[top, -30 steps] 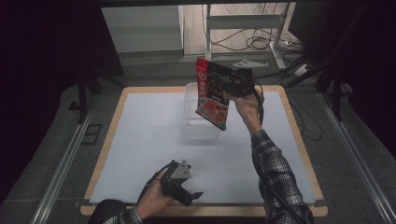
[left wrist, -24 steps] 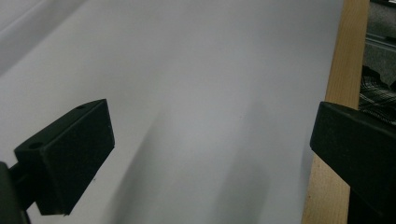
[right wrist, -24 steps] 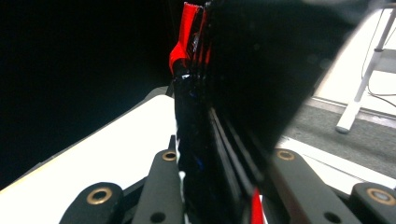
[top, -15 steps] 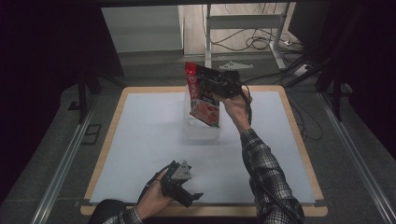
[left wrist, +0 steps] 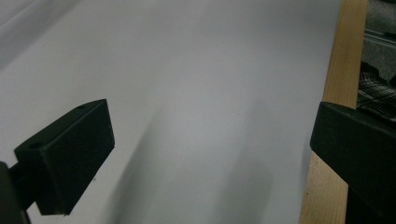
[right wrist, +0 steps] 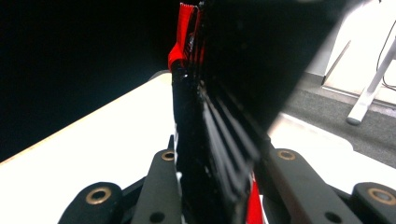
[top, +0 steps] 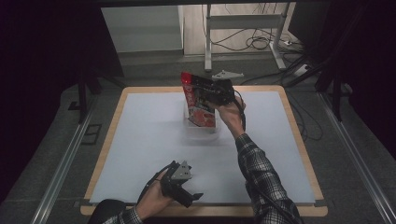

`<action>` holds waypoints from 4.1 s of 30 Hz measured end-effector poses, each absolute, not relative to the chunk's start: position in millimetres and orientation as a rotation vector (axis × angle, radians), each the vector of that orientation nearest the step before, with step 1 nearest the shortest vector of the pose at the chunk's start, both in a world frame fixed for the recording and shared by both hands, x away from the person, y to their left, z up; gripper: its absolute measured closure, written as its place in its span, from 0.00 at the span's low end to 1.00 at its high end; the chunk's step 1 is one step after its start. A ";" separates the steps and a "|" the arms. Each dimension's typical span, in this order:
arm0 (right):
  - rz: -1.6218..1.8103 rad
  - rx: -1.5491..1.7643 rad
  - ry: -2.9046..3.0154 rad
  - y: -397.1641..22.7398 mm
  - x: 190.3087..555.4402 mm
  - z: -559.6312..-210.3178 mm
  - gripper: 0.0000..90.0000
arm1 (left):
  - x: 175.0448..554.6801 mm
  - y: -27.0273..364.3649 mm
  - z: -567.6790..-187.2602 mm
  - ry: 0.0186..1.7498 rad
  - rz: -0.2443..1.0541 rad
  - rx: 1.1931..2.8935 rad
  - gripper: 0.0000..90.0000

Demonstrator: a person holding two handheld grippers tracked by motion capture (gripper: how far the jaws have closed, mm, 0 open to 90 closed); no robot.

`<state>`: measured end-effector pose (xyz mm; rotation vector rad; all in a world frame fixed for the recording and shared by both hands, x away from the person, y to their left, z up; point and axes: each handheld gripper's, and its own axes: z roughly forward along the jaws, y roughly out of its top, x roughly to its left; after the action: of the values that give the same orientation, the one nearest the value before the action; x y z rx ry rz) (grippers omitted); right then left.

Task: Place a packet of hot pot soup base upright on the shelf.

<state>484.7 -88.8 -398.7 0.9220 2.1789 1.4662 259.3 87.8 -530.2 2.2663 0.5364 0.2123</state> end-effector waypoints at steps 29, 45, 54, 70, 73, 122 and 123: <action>1.347 0.942 2.256 -119.0 479.4 -414.2 0.38 | 260.7 85.8 -533.7 0.540 0.167 2.268 0.00; 1.363 0.943 2.291 -128.6 472.2 -405.5 0.19 | 261.1 85.9 -534.3 0.542 0.158 2.266 0.00; 1.360 0.936 2.299 -132.9 462.7 -403.3 0.10 | 261.3 86.3 -533.9 0.550 0.153 2.255 0.00; 1.354 0.942 2.281 -151.0 441.7 -398.1 0.07 | 261.2 86.2 -534.2 0.544 0.144 2.255 0.00; 1.343 0.939 2.278 -154.0 436.3 -398.8 0.07 | 261.1 86.1 -534.2 0.543 0.142 2.254 0.00; 1.231 0.927 2.309 -188.8 366.4 -441.8 0.03 | 259.1 86.1 -533.9 0.531 0.160 2.209 0.00; 1.226 0.926 2.310 -189.5 365.0 -442.2 0.03 | 259.1 86.1 -533.9 0.531 0.160 2.209 0.00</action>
<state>365.0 -189.5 -442.2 0.9259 2.3099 1.2256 259.1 86.1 -533.9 2.2092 0.5313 0.1597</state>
